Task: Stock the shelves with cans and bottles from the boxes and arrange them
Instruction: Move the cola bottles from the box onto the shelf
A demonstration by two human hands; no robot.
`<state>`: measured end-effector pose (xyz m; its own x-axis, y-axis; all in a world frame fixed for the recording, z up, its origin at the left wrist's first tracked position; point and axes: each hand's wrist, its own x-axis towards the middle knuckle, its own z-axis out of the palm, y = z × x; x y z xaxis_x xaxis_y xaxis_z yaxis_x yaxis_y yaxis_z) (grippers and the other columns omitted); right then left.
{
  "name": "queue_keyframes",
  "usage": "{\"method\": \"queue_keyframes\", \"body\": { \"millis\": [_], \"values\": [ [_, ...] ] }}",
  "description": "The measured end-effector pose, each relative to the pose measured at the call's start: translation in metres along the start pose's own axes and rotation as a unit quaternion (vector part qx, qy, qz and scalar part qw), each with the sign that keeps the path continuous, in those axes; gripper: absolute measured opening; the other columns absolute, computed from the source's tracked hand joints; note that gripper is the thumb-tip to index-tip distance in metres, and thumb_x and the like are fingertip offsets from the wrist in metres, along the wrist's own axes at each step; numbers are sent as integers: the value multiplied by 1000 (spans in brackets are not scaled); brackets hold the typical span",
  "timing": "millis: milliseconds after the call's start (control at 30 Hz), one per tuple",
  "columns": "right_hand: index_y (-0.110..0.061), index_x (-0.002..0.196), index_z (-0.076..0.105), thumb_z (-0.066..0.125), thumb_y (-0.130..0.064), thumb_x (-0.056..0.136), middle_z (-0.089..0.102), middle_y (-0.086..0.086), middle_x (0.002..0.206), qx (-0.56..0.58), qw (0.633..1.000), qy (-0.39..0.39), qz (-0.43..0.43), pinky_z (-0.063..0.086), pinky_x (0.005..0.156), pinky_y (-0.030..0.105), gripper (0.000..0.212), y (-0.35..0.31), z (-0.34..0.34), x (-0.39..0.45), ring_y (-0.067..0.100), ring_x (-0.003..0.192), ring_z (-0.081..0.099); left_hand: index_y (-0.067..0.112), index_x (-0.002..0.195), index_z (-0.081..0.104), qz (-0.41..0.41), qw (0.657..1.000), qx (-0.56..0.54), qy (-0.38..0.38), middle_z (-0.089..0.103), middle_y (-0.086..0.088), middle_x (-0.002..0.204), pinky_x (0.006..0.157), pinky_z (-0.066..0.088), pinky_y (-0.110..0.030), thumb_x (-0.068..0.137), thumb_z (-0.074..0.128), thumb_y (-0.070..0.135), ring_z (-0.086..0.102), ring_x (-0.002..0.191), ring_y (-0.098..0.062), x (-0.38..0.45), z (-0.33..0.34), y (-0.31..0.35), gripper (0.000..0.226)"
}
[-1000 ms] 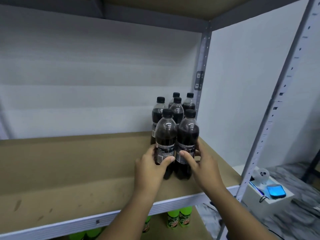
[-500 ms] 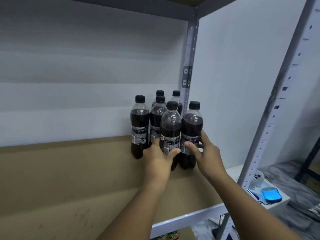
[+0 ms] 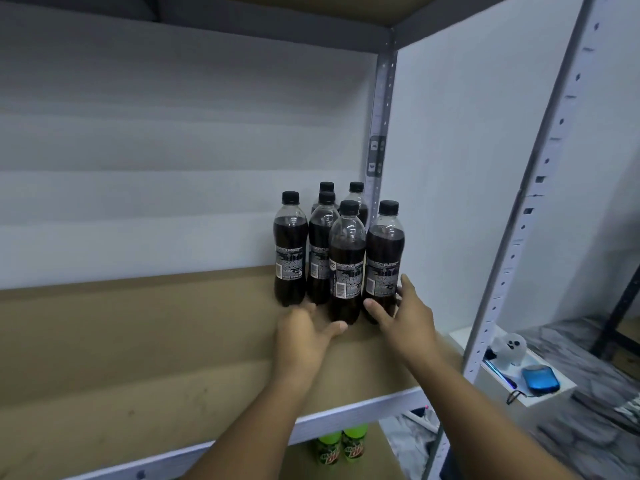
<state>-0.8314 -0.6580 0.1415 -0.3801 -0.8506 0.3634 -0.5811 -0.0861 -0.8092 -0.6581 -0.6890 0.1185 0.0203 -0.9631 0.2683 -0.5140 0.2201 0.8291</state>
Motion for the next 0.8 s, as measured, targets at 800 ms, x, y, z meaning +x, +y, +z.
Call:
{"method": "queue_keyframes", "body": {
  "millis": [800],
  "values": [
    [-10,115,68,74,-17,88,72,6,100,49,975,-213,29,56,91,46,29,-90,218,-347,22,92,68,4,128,68,-235,959,68,147,73,-20,116,96,51,-37,88,80,26,67,115,-34,-280,-284,-229,47]
  ]
}}
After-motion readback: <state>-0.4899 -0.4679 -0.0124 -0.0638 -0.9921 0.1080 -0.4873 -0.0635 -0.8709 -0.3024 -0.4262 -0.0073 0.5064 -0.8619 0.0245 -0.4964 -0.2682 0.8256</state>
